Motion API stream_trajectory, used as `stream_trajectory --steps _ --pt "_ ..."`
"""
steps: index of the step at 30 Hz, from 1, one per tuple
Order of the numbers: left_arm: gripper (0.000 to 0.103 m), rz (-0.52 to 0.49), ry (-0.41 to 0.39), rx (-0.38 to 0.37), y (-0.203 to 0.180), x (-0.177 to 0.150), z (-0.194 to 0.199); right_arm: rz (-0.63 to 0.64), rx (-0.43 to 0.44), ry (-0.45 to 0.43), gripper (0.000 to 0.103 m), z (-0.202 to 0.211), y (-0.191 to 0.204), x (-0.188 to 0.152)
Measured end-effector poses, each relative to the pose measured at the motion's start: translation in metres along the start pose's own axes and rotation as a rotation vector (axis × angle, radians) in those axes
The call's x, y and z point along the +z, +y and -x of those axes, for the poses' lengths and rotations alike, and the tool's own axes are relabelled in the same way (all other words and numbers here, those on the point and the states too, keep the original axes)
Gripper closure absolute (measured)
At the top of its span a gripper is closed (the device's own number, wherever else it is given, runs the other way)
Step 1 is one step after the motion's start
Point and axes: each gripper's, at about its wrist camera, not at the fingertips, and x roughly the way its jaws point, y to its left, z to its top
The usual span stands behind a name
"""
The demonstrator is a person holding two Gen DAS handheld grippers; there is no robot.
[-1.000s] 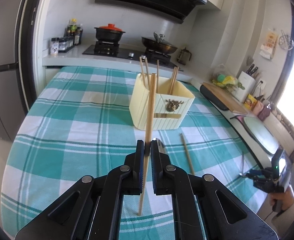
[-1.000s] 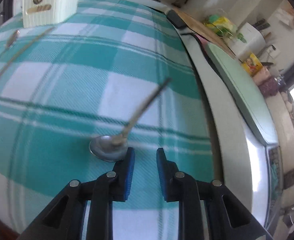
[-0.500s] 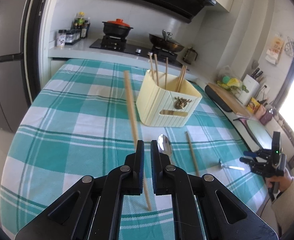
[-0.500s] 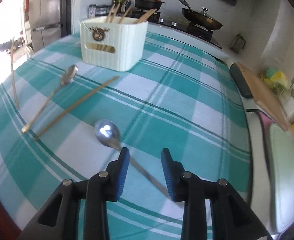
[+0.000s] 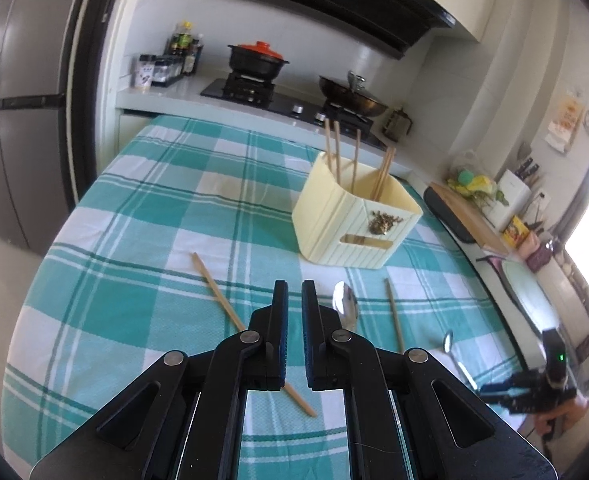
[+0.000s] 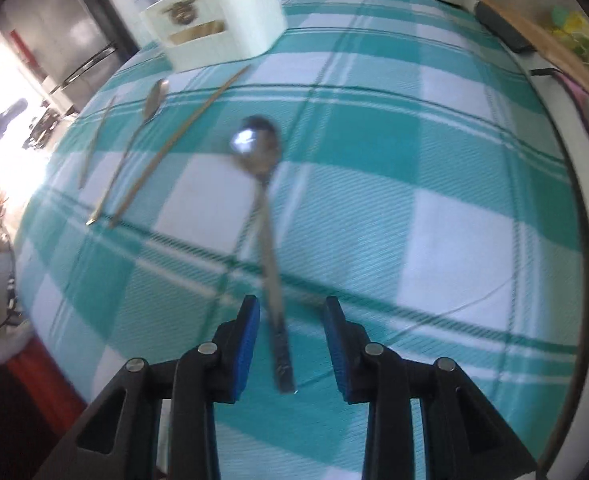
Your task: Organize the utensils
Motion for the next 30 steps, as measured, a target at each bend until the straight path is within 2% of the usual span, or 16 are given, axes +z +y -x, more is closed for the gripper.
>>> stream_trajectory --steps 1,2,3,5,8,9,11,14,15,16,17,18,23,28,29,30 --pt "0.095 0.028 0.008 0.006 0.007 0.000 -0.002 0.029 -0.020 -0.015 0.071 0.003 0.011 -0.001" --pt "0.088 0.048 0.026 0.005 0.011 -0.002 -0.006 0.053 -0.054 -0.042 0.071 0.007 0.019 0.000" --pt "0.073 0.054 0.057 -0.001 0.013 -0.004 -0.013 0.068 -0.097 -0.075 0.069 0.011 0.025 0.001" --pt "0.053 0.037 0.126 0.012 0.009 -0.014 -0.034 0.049 -0.165 -0.140 0.069 0.017 0.026 0.007" --pt "0.043 -0.032 0.186 0.061 -0.009 -0.034 -0.062 -0.074 -0.145 -0.206 0.066 0.014 0.005 0.015" --pt "0.037 -0.063 0.200 0.090 -0.015 -0.039 -0.072 -0.106 -0.137 -0.218 0.066 0.012 0.002 0.018" --pt "0.035 -0.142 0.226 0.179 -0.029 -0.050 -0.092 -0.142 -0.126 -0.245 0.066 0.007 0.000 0.021" --pt "0.038 -0.248 0.282 0.298 -0.037 -0.068 -0.117 -0.147 -0.121 -0.265 0.066 0.002 0.007 0.024" --pt "0.057 -0.257 0.303 0.307 -0.035 -0.073 -0.120 -0.145 -0.127 -0.273 0.066 0.001 0.010 0.025" --pt "0.059 -0.256 0.301 0.287 -0.032 -0.077 -0.119 -0.143 -0.133 -0.280 0.066 -0.001 0.012 0.025" --pt "0.080 -0.261 0.292 0.285 -0.030 -0.079 -0.114 -0.141 -0.137 -0.287 0.066 0.000 0.013 0.023" --pt "0.088 -0.272 0.291 0.278 -0.029 -0.080 -0.109 -0.142 -0.139 -0.293 0.065 0.001 0.013 0.022" --pt "0.095 -0.290 0.310 0.258 -0.014 -0.094 -0.080 -0.169 -0.153 -0.312 0.062 0.004 0.004 0.014" --pt "0.096 -0.264 0.336 0.239 -0.007 -0.103 -0.059 -0.177 -0.163 -0.328 0.062 0.003 0.001 0.015" --pt "0.095 -0.261 0.339 0.237 -0.007 -0.104 -0.058 -0.170 -0.164 -0.323 0.060 0.001 0.002 0.017" --pt "0.093 -0.255 0.343 0.230 -0.007 -0.103 -0.057 -0.162 -0.167 -0.320 0.054 -0.001 0.003 0.021"
